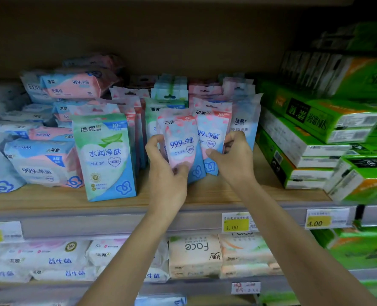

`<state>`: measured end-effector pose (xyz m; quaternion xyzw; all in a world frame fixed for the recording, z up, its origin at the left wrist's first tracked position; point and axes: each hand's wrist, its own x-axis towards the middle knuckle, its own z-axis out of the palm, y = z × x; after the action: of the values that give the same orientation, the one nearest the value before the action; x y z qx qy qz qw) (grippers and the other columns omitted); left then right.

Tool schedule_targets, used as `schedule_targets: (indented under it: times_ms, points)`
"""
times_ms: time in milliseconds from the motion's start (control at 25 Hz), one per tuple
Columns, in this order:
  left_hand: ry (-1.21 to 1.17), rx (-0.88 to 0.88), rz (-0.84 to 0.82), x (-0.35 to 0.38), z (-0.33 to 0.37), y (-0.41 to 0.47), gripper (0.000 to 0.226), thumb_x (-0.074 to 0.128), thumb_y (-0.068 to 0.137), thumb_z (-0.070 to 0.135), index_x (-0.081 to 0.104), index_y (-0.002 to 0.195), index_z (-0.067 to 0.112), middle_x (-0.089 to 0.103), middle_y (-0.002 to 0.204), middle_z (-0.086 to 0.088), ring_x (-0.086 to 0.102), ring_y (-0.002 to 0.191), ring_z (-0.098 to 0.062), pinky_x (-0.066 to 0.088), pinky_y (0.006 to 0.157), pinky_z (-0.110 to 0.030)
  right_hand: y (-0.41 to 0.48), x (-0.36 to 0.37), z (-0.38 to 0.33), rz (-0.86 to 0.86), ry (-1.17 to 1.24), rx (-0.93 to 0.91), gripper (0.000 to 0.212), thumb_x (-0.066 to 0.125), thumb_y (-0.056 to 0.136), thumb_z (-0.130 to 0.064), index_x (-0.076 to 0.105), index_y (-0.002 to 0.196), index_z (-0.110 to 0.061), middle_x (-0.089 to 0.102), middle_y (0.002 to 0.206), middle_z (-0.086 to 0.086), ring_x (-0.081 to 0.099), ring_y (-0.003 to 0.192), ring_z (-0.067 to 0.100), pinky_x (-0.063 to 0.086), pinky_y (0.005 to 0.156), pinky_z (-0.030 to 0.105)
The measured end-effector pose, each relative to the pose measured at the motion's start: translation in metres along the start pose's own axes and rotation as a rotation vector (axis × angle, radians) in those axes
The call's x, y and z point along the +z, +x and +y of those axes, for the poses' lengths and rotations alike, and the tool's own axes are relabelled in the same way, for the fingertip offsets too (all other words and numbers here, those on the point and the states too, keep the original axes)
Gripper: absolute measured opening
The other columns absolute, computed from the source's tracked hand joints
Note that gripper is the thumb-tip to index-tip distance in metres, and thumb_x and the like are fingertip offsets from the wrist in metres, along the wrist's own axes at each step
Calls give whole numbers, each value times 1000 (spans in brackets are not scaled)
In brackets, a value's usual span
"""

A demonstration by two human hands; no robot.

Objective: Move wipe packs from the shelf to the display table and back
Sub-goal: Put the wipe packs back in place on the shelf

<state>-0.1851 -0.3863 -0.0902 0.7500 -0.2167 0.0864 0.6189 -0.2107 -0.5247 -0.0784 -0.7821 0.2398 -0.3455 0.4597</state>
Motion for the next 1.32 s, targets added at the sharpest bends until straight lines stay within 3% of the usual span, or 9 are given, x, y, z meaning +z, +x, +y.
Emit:
schedule_targets:
  times_ms: [120,280,440,560,720,880,1120,1240,1320]
  points:
    - [-5,-23,-22,-2,4,-1,61,58,84,-3,25,127,24,59,106,-4,59,83,-11,47,67,-22,-3,-3,-2,30,46,23,43,75,75,-5,38,96,-12,49,77,-12,51,67,-1,42,54,11]
    - [-128,-90,-8,-6,7,-1,70,58,85,-5,21,137,23,59,93,12,61,81,-1,48,65,-9,-4,-5,-6,21,147,65,55,76,74,-4,36,110,-15,55,78,-12,55,71,-3,45,59,16]
    - [-274,-127,25,-14,10,-4,53,59,87,0,38,131,22,59,111,10,60,101,-8,51,86,-27,-2,-8,-8,-34,239,123,32,73,75,1,53,96,-13,66,84,-2,65,78,16,55,73,32]
    - [-404,-159,0,-25,15,-6,50,59,86,-2,44,130,17,60,122,1,60,106,-11,53,82,-23,-1,-7,-9,-54,270,118,29,69,79,4,53,89,-19,65,82,-4,67,85,21,56,80,38]
    - [-538,-145,-67,-47,20,-17,50,59,84,-7,48,127,15,64,117,-2,64,101,-9,55,79,-22,13,-1,-12,-7,137,68,26,67,82,1,54,99,-14,65,92,1,65,93,23,54,87,43]
    - [-610,-139,-91,-77,17,-30,50,61,81,-9,52,124,15,68,112,-5,66,101,-17,57,83,-29,18,6,-10,104,-167,-29,35,67,83,-9,55,116,-6,62,112,7,58,95,18,47,80,27]
    - [-631,-122,-3,-140,-2,-34,55,62,70,5,54,124,13,72,105,2,68,98,-15,56,76,-26,7,19,-16,276,-272,-93,51,72,75,-16,49,120,-6,55,120,15,55,110,32,49,91,47]
    - [-616,-158,44,-172,-13,-35,58,63,71,4,51,128,7,67,117,-9,67,103,-22,58,80,-30,-12,26,-38,450,-389,-61,69,72,77,-18,37,136,-9,39,137,16,38,127,33,37,102,47]
    - [-605,-174,72,-190,-20,-37,53,63,77,-2,50,128,6,66,120,-11,67,103,-21,58,80,-29,-27,29,-52,496,-343,-111,63,70,79,-17,40,134,-9,37,137,16,38,126,31,37,102,42]
